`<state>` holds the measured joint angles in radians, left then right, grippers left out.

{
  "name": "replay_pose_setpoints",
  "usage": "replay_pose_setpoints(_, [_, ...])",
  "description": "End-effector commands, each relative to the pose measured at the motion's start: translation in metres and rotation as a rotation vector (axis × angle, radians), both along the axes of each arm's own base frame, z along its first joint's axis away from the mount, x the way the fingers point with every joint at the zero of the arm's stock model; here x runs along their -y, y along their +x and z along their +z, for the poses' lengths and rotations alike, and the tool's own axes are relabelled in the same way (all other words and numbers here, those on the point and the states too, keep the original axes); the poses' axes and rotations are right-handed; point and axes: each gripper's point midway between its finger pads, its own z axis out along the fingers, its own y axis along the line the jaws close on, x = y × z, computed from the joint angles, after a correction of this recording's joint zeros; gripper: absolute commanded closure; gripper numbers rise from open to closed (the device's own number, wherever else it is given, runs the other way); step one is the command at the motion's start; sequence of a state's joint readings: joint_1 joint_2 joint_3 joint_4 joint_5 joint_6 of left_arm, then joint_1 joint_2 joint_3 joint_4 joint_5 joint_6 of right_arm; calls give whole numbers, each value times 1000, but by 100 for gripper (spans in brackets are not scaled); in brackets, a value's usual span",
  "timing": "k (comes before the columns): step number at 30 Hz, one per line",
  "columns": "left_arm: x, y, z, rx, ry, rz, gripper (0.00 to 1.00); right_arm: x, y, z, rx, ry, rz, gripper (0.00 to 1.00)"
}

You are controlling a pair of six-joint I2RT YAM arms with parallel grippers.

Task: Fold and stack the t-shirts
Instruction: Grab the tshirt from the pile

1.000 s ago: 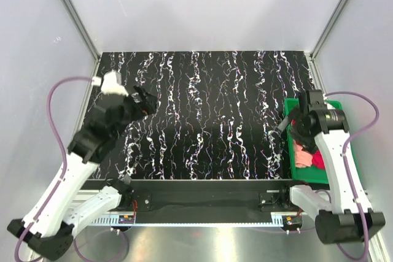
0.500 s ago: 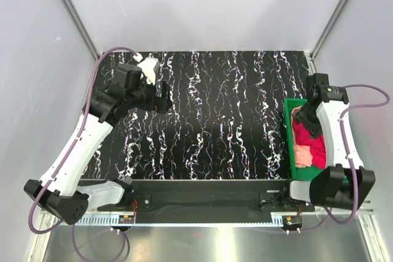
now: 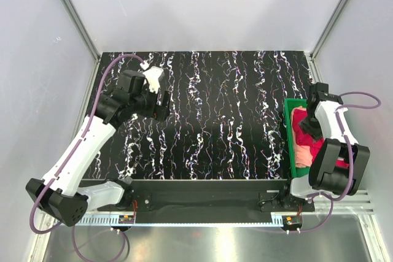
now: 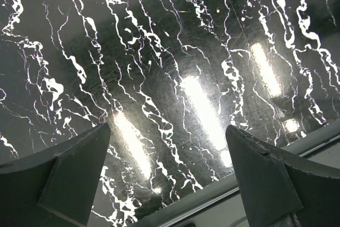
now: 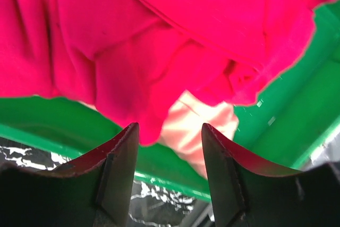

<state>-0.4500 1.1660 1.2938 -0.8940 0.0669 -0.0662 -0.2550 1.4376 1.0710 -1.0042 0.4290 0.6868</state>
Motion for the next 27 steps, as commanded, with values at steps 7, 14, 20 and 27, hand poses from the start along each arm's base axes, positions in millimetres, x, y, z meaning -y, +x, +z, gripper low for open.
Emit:
replay_pose_setpoints(7, [-11, 0, 19, 93, 10, 13, 4, 9, 40, -16, 138, -30, 65, 44])
replay_pose_setpoints(14, [-9, -12, 21, 82, -35, 17, 4, 21, 42, -7, 134, -86, 20, 96])
replay_pose_setpoints(20, [-4, -13, 32, 102, -75, 13, 4, 21, 32, 87, 170, -104, -63, 100])
replay_pose_setpoints(27, [9, -21, 41, 97, -102, -15, 4, -43, 83, 307, 807, -17, 199, 100])
